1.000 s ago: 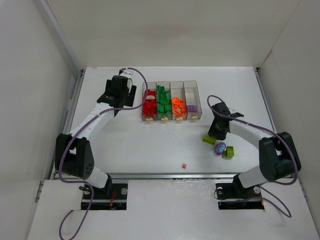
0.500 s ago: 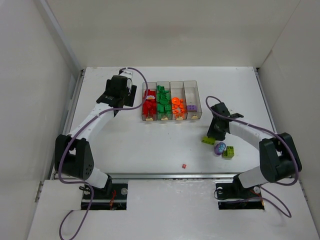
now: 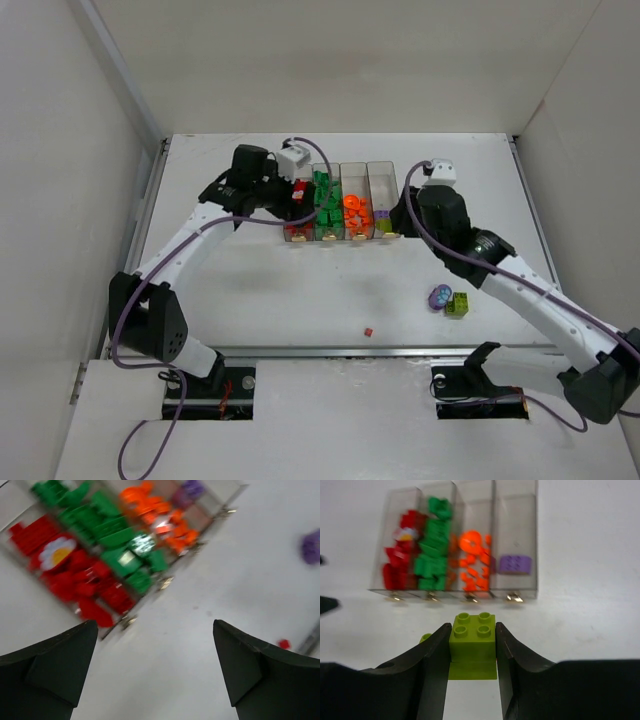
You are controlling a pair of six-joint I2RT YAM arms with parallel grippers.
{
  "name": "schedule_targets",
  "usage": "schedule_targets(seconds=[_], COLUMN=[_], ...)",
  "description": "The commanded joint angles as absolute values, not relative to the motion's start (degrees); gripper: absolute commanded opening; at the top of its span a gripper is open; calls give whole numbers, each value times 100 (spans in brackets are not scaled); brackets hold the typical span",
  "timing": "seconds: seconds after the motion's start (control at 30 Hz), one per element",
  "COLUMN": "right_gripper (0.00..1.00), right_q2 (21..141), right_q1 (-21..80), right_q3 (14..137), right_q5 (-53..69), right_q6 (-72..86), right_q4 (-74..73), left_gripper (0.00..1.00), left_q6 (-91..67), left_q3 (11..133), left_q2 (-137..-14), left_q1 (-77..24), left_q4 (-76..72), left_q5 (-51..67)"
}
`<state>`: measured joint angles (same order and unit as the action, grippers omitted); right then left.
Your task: Sort the legos into containers by color
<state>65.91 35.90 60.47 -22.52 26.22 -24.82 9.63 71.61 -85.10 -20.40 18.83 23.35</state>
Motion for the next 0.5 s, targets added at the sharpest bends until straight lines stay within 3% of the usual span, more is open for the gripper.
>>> schedule_targets(seconds=[0.0, 0.23, 0.47], right_gripper=[0, 0, 0], right_q2=[6294, 6556, 6557], right_q1=[3875, 4253, 4395], right_q3=[5907, 5977, 6029], right_q5=[-2524, -2443, -2610], right_q6=[2276, 2276, 2391], right_q4=[-1147, -923, -923], left_gripper=[100, 100, 91], left_q6=[1326, 1178, 546], left_q3=[7768, 8209, 8411], left_q2=[-8217, -8577, -8850], left_q1=[-2503, -3348, -3727], left_q4=[2135, 2242, 2048], left_q5=[4518, 4386, 4684])
